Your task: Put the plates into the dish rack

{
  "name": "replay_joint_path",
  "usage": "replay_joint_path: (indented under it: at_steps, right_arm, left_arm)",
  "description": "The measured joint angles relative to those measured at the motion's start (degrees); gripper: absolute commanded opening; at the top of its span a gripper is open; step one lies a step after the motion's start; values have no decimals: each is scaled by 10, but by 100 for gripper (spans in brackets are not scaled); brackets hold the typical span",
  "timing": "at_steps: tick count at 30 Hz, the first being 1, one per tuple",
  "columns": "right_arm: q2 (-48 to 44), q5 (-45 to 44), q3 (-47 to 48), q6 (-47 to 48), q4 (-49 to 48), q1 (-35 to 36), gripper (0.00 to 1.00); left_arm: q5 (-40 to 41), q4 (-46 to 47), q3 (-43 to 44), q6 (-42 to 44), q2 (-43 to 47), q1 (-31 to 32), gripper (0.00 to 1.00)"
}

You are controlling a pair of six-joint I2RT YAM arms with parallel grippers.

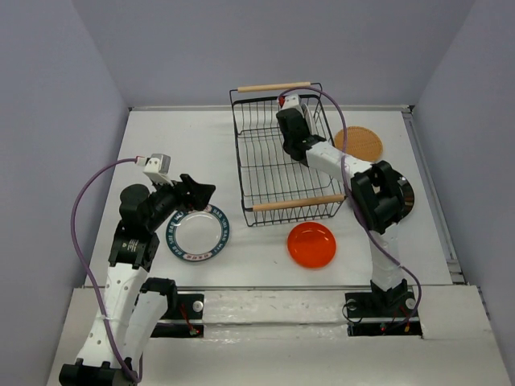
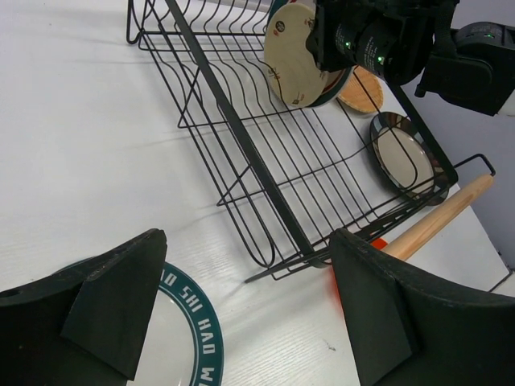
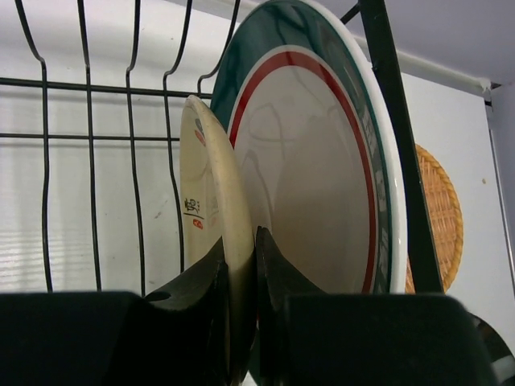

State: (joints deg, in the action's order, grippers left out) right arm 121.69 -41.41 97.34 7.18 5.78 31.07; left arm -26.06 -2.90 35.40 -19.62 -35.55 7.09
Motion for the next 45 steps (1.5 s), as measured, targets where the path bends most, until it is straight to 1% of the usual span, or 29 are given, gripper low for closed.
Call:
replay_joint_path:
  at_steps: [1, 2, 4, 6, 8, 9, 12, 16, 22, 25, 27, 30, 35, 37, 39, 40, 42, 44, 45]
  right_arm:
    - [1, 1, -1, -3, 0, 0, 24]
    - [2, 1, -2, -9, -1, 0, 39]
    - [3, 1, -6, -23, -1, 0, 51]
    - [3, 2, -7, -29, -1, 0, 59]
    - [3, 3, -7, -36, -2, 0, 63]
    - [3, 6, -7, -40, -2, 0, 63]
    - [-1, 17, -7, -49, 3, 0, 64]
    - [-26, 38, -10, -60, 18, 0, 66]
    - [-137, 99, -41, -97, 30, 0, 76]
    - [-206, 148, -53, -122, 28, 0, 78]
    - [-254, 182, -71, -137, 28, 0, 79]
    - [-322, 224, -109, -160, 26, 0, 79]
    - [-418, 274, -185, -185, 27, 0, 79]
    - [-448, 285, -212, -193, 28, 0, 79]
    - [-471, 293, -234, -198, 27, 0, 79]
    - [-481, 297, -244, -201, 27, 0, 79]
    - [-496, 303, -259, -207, 26, 0, 79]
    - [-506, 308, -274, -212, 25, 0, 79]
    - [-511, 312, -285, -217, 22, 0, 79]
  left_arm:
    - [0, 0, 0, 0, 0, 0, 92]
    - [0, 0, 0, 0, 0, 0, 91]
    - [0, 0, 0, 0, 0, 0, 90]
    - [0, 0, 0, -1, 0, 0, 89]
    - [0, 0, 0, -2, 0, 0, 88]
    - [-1, 0, 0, -2, 0, 0, 84]
    - [-8, 1, 0, -5, 0, 0, 80]
    - [-25, 5, -14, -21, 15, 1, 76]
    - [-56, 4, -65, -78, 67, 21, 73]
    - [-56, 5, -82, -107, 88, 56, 73]
    - [-51, 6, -94, -126, 94, 90, 72]
    - [-19, 8, -116, -158, 101, 157, 71]
    - [74, 16, -164, -213, 103, 300, 71]
    - [123, 20, -182, -235, 101, 374, 70]
    - [159, 28, -191, -252, 92, 414, 70]
    - [200, 42, -197, -264, 81, 456, 70]
    - [254, 74, -203, -284, 48, 506, 70]
    - [305, 111, -207, -301, -2, 558, 70]
    - [338, 136, -205, -311, -43, 587, 70]
